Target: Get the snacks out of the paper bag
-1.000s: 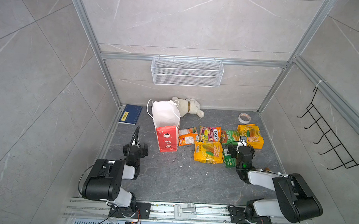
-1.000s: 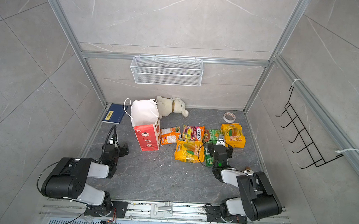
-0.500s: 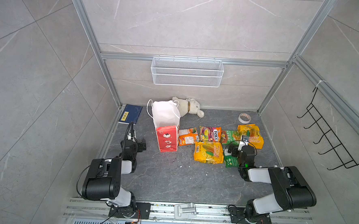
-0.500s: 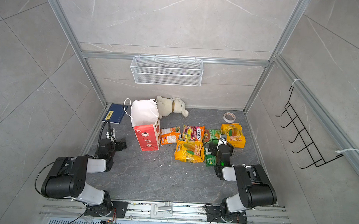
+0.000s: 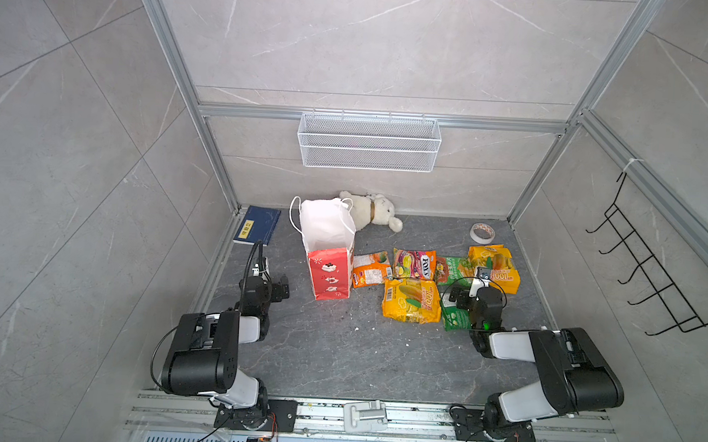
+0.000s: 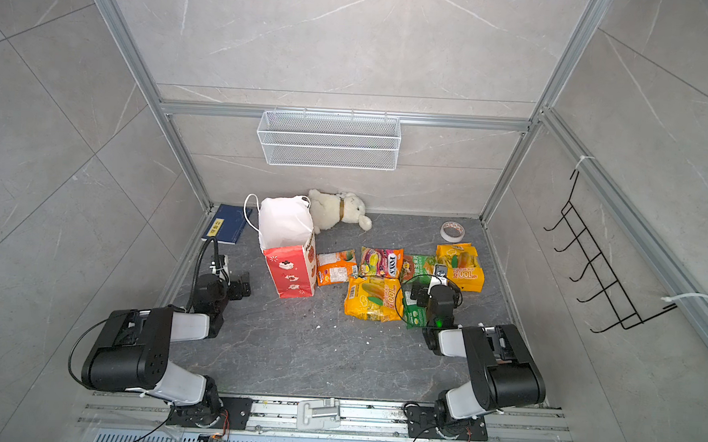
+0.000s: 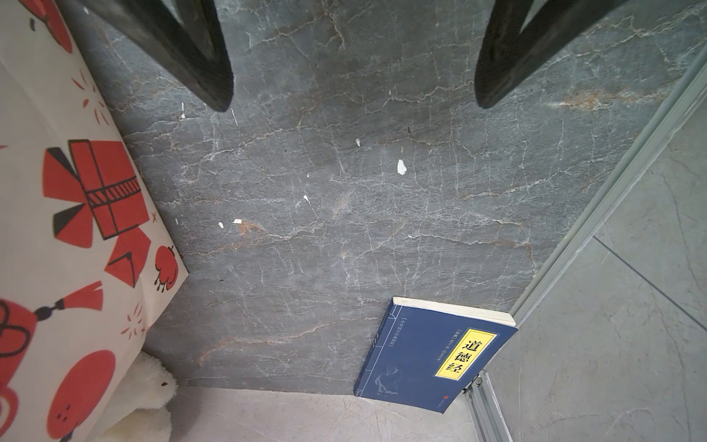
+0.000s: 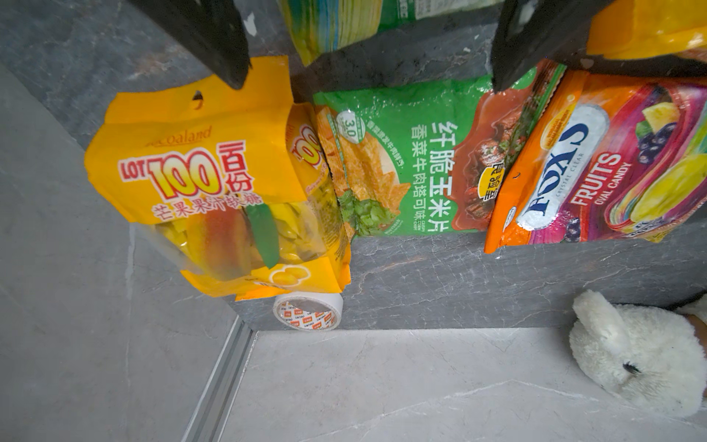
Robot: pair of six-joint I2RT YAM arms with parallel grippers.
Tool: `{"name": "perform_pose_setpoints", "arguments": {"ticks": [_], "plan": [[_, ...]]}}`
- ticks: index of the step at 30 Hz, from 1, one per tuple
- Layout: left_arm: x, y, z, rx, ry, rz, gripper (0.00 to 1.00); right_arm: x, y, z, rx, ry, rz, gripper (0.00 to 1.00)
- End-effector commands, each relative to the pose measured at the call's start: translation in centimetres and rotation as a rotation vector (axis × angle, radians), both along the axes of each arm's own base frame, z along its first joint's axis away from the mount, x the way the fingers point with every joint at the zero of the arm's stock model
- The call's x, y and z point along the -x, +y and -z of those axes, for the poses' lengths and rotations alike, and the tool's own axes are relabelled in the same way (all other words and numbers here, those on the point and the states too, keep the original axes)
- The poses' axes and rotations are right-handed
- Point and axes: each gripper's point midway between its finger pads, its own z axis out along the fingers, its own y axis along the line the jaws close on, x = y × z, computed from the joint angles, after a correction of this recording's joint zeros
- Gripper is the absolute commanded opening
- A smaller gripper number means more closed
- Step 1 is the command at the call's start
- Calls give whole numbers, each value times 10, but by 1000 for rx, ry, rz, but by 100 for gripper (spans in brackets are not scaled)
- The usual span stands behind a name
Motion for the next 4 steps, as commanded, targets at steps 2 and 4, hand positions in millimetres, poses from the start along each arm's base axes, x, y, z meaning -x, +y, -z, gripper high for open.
{"name": "perform_pose_setpoints", "arguments": {"ticks": [2, 4], "plan": [[-6, -2, -12, 16, -42, 8, 100, -5, 2, -5, -14, -14, -4, 99], [-6, -2, -12, 17, -43, 8, 100, -5, 2, -5, -14, -15, -4, 100]]}}
